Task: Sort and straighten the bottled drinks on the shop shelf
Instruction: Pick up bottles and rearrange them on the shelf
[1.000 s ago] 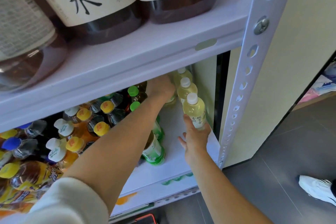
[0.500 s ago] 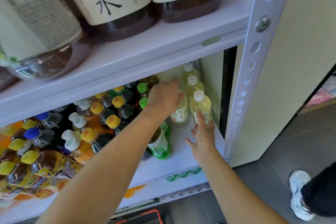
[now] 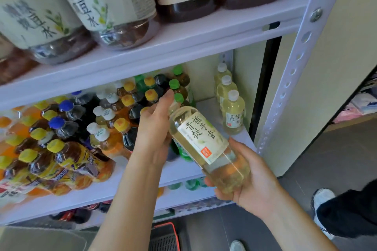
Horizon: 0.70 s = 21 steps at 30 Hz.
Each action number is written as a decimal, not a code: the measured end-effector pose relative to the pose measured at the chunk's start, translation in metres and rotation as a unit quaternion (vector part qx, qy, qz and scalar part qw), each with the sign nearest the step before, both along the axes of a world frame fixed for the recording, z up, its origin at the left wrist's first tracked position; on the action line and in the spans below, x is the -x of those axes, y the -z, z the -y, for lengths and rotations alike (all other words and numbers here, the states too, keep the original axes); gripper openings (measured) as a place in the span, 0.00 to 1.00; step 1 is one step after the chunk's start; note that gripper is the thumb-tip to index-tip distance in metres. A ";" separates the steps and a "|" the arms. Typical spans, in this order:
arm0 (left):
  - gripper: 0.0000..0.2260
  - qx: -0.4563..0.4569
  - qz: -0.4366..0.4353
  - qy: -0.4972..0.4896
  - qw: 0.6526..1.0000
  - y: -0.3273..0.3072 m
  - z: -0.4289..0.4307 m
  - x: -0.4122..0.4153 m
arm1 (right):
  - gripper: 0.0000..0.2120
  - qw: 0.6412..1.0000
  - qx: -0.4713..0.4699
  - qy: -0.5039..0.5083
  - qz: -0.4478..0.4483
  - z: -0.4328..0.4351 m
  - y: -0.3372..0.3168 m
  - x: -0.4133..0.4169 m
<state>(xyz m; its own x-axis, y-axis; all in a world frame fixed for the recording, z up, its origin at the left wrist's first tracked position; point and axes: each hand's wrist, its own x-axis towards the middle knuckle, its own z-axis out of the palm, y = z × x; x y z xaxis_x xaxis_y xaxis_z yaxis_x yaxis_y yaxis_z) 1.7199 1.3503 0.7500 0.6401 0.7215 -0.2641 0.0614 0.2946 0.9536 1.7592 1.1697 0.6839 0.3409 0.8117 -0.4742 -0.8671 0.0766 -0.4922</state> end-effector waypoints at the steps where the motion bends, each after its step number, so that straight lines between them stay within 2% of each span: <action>1: 0.18 0.014 0.001 0.007 1.000 0.000 0.000 0.002 | 0.24 1.000 -0.004 0.007 0.003 0.002 -0.005 0.005; 4: 0.16 0.028 0.004 0.026 0.999 0.001 0.002 0.010 | 0.21 0.999 0.001 0.028 0.021 0.007 -0.017 0.014; 8: 0.16 0.038 0.020 0.042 0.998 0.003 0.007 0.019 | 0.20 0.990 0.044 0.084 0.104 0.006 -0.027 0.025; 11: 0.19 0.022 0.002 0.111 0.994 0.012 0.022 0.030 | 0.22 0.979 0.043 0.135 0.149 0.004 -0.031 0.031; 13: 0.24 0.036 0.042 0.150 0.987 0.019 0.036 0.039 | 0.21 0.966 0.026 0.148 0.209 0.005 -0.032 0.032; 15: 0.28 0.069 0.114 0.158 0.978 0.022 0.048 0.045 | 0.23 0.949 -0.004 0.135 0.284 0.007 -0.033 0.033; 17: 0.27 0.069 0.155 0.159 0.973 0.023 0.053 0.048 | 0.27 0.921 -0.008 0.116 0.373 0.010 -0.031 0.034; 19: 0.23 0.022 0.152 0.168 0.974 0.022 0.055 0.049 | 0.27 0.880 0.004 0.118 0.460 0.011 -0.030 0.038; 21: 0.19 -0.014 0.144 0.180 0.973 0.021 0.053 0.051 | 0.26 0.854 0.007 0.139 0.501 0.008 -0.029 0.046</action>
